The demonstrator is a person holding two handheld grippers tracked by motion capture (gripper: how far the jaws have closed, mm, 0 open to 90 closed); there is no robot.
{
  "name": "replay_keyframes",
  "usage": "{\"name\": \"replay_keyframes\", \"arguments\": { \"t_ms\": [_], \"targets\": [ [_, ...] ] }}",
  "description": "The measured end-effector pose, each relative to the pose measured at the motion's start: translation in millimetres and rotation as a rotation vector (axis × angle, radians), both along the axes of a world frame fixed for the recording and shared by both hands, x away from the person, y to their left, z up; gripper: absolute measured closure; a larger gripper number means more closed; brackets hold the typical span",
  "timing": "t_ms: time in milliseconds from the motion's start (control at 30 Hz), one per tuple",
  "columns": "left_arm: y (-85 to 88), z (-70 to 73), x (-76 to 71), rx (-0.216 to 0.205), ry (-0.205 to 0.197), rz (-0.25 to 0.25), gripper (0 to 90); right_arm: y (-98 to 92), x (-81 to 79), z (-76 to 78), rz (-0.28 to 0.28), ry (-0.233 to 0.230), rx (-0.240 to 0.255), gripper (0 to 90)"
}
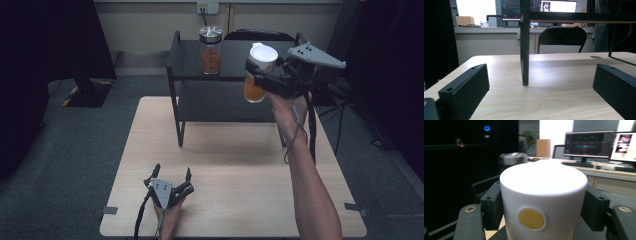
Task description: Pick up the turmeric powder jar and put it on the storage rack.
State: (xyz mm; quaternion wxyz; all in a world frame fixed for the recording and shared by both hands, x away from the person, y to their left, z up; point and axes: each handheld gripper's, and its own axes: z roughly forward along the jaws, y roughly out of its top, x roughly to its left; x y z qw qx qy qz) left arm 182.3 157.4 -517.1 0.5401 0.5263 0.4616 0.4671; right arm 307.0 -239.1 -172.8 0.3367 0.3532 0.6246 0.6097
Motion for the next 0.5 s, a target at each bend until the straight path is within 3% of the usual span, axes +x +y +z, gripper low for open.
{"name": "replay_keyframes", "arguments": {
  "t_ms": [233,500],
  "targets": [
    [0.2,0.0,0.0,0.0,0.0,-0.001,0.0,17.5,16.1,16.5,-0.107,-0.008,0.013,30.3],
    [0.6,0.1,0.1,0.001,0.001,-0.003,0.1,39.7,41.6,20.3,-0.167,-0.017,-0.014,30.2]
  ]
}}
